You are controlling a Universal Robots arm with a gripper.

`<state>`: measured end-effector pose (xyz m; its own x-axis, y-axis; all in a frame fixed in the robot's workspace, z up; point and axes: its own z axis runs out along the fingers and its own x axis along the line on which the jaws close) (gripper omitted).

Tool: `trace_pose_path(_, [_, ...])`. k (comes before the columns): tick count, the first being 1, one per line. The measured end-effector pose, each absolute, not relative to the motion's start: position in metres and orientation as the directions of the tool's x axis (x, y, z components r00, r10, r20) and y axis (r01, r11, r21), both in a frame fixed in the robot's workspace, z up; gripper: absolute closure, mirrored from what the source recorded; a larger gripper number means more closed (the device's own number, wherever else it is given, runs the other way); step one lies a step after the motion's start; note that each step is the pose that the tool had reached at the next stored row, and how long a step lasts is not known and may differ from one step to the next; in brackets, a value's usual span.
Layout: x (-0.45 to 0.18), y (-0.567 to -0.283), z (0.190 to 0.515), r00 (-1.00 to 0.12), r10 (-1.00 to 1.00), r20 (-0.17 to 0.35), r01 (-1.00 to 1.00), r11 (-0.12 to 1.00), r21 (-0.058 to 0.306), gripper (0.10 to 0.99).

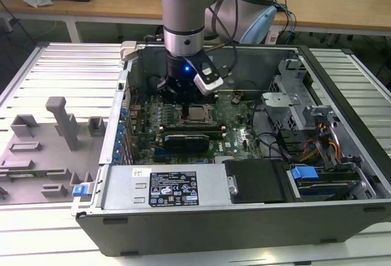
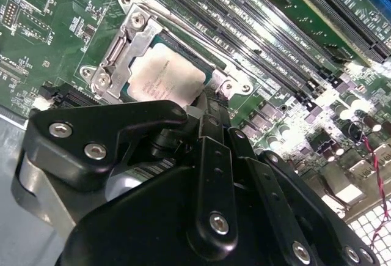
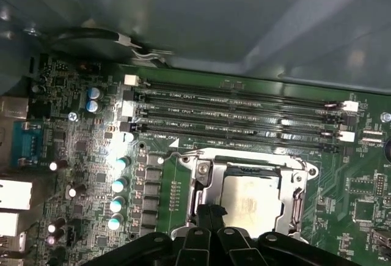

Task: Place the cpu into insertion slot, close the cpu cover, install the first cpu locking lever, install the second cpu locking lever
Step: 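Close the cpu cover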

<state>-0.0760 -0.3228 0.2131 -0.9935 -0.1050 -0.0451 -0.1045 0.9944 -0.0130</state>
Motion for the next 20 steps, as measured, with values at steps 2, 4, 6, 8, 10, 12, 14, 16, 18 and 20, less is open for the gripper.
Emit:
trace_pose_path(2, [-0.077, -0.321, 0.21, -0.994, -0.104, -0.045, -0.104, 0.994, -0.013, 0.98])
trace_pose_path(4, [-0.077, -0.321, 0.207, -0.994, -0.104, -0.045, -0.104, 0.995, -0.013, 0.98])
trace_pose_path(6, [-0.077, -0.321, 0.205, -0.994, -0.104, -0.045, -0.103, 0.995, -0.013, 0.98])
trace_pose_path(8, [-0.077, -0.321, 0.204, -0.994, -0.104, -0.045, -0.103, 0.995, -0.013, 0.98])
trace_pose_path(10, [-0.077, -0.321, 0.204, -0.994, -0.104, -0.045, -0.103, 0.995, -0.013, 0.98])
trace_pose_path(12, [-0.076, -0.321, 0.204, -0.994, -0.104, -0.045, -0.103, 0.995, -0.013, 0.98])
trace_pose_path(14, [-0.075, -0.321, 0.204, -0.994, -0.104, -0.045, -0.103, 0.995, -0.013, 0.98])
trace_pose_path(16, [-0.075, -0.321, 0.205, -0.994, -0.104, -0.045, -0.103, 0.995, -0.013, 0.98])
trace_pose_path(18, [-0.075, -0.321, 0.209, -0.994, -0.104, -0.045, -0.103, 0.995, -0.013, 0.98])
trace_pose_path(20, [-0.075, -0.321, 0.214, -0.994, -0.104, -0.045, -0.103, 0.995, -0.013, 0.98])
